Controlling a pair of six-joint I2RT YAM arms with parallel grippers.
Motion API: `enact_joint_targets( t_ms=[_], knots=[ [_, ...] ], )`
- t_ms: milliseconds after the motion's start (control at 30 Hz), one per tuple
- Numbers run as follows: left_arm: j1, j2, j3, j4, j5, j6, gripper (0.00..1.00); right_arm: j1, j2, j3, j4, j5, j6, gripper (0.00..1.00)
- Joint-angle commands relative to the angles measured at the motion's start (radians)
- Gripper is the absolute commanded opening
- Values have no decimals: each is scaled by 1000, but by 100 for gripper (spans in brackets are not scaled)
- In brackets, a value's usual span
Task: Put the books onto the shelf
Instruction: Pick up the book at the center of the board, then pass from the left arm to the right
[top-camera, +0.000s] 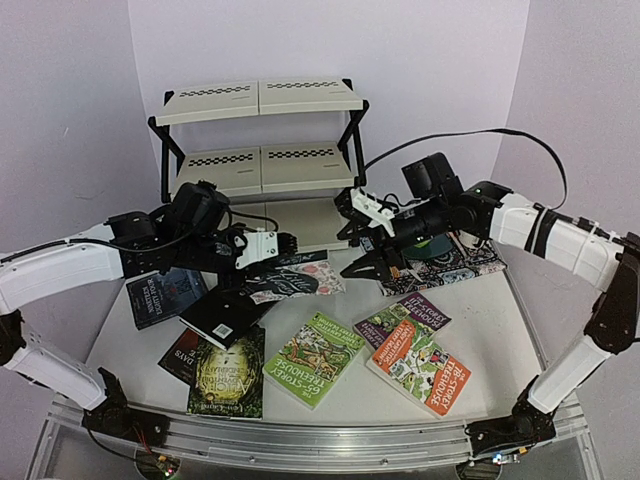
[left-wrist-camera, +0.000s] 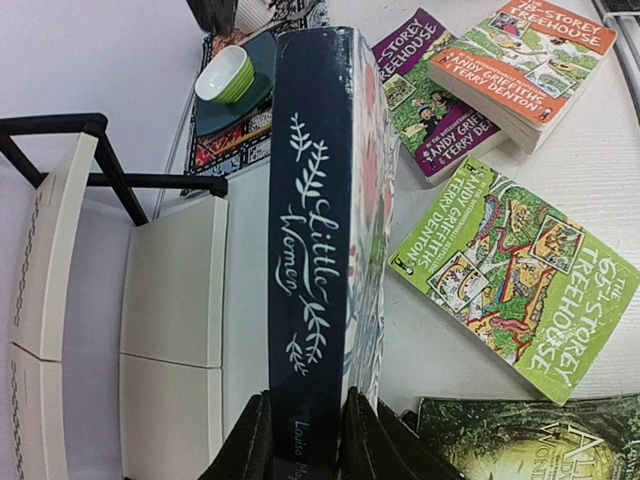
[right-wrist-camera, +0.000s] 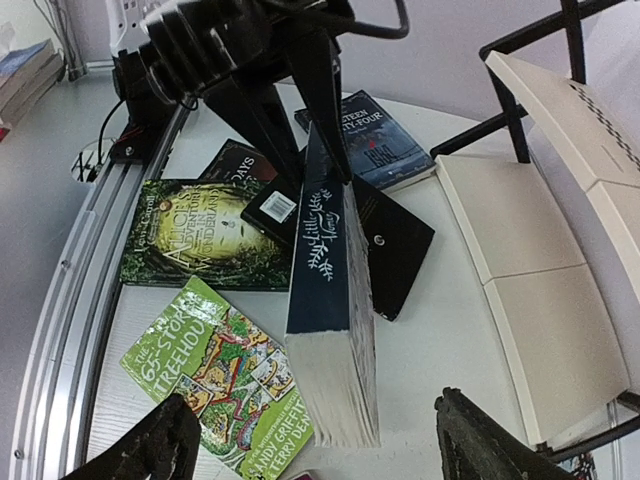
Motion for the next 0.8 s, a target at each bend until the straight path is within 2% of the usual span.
enact_joint_targets(
  t_ms=[0,200,300,433,567,600,633,767],
  knots=[
    [-11,-71,10,119,45,61,0,49,34,71,-20,28,-115,81],
    [-17,-65,21,119,33,64,0,92,65,92,-30,49,-132,77],
    [-23,-63,29,119,32,65,0,107,76,92,-30,81,-136,68],
    [-27,-64,33,119,29,67,0,114,83,97,-30,99,-135,44],
    [-29,-72,31,119,28,64,0,119,81,105,-30,131,-137,5],
    [-29,-74,28,119,29,62,2,120,79,107,-29,138,-139,0],
    [-29,-76,25,119,32,58,7,119,79,107,-28,145,-141,0],
    [-29,-85,6,117,74,36,50,119,63,105,-20,162,-155,0]
  ],
)
